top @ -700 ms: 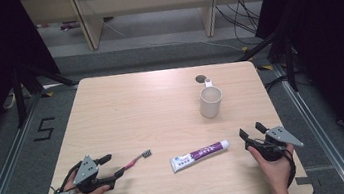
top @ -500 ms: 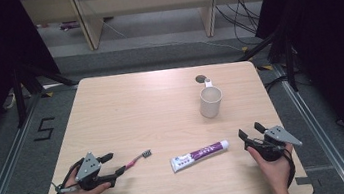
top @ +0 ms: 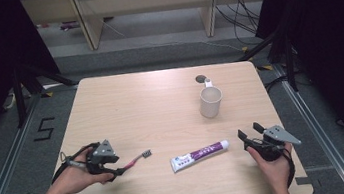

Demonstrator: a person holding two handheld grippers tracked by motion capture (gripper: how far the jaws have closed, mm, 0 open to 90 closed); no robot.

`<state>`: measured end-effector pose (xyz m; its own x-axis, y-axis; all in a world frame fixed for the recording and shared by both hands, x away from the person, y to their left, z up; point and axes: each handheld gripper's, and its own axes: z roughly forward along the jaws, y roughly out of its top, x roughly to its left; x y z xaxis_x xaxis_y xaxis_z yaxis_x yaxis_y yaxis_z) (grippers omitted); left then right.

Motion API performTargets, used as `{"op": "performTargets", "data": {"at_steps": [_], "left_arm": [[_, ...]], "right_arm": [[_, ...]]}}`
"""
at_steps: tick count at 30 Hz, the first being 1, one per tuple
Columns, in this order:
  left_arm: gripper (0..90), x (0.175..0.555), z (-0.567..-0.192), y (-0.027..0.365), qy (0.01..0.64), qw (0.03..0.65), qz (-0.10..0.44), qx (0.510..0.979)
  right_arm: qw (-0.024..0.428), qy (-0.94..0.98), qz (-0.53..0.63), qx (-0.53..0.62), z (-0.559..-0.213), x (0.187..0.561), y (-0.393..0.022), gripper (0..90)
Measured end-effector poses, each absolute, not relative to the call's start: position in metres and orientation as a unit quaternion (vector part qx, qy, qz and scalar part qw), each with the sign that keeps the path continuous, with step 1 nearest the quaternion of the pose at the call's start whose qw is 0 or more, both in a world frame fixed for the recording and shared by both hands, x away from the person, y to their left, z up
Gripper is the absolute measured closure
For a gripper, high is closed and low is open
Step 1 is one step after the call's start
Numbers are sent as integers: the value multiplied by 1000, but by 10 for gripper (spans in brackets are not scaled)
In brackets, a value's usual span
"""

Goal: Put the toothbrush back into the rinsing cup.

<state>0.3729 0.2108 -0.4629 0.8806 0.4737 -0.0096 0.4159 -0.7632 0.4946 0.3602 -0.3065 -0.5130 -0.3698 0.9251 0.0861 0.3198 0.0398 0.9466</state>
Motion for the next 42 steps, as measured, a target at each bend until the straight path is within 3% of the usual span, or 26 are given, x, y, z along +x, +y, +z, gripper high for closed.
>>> {"op": "performTargets", "data": {"at_steps": [4, 7, 12, 14, 17, 24, 28, 31, 42], "left_arm": [[522, 383, -460, 198, 203, 159, 41, 965], [550, 392, -456, 190, 192, 125, 13, 973], [629, 408, -453, 178, 198, 84, -8, 977], [656, 412, -454, 173, 196, 63, -13, 978], [683, 417, -454, 167, 193, 33, -15, 981], [694, 419, -462, 156, 192, 16, -21, 981], [703, 422, -467, 151, 187, 17, -18, 982], [725, 424, -468, 148, 181, 21, -18, 983], [759, 427, -473, 143, 179, 13, -16, 984]], "right_arm": [[309, 656, 502, 471, -513, 361, -307, 311], [295, 654, 507, 478, -514, 361, -305, 314], [319, 658, 499, 466, -514, 363, -305, 311], [294, 663, 500, 474, -513, 361, -304, 311], [293, 662, 494, 482, -513, 360, -303, 311], [314, 674, 485, 460, -513, 362, -304, 313], [292, 671, 491, 472, -513, 361, -302, 312], [315, 676, 484, 458, -513, 362, -305, 312], [295, 674, 487, 471, -512, 361, -302, 313]]}}
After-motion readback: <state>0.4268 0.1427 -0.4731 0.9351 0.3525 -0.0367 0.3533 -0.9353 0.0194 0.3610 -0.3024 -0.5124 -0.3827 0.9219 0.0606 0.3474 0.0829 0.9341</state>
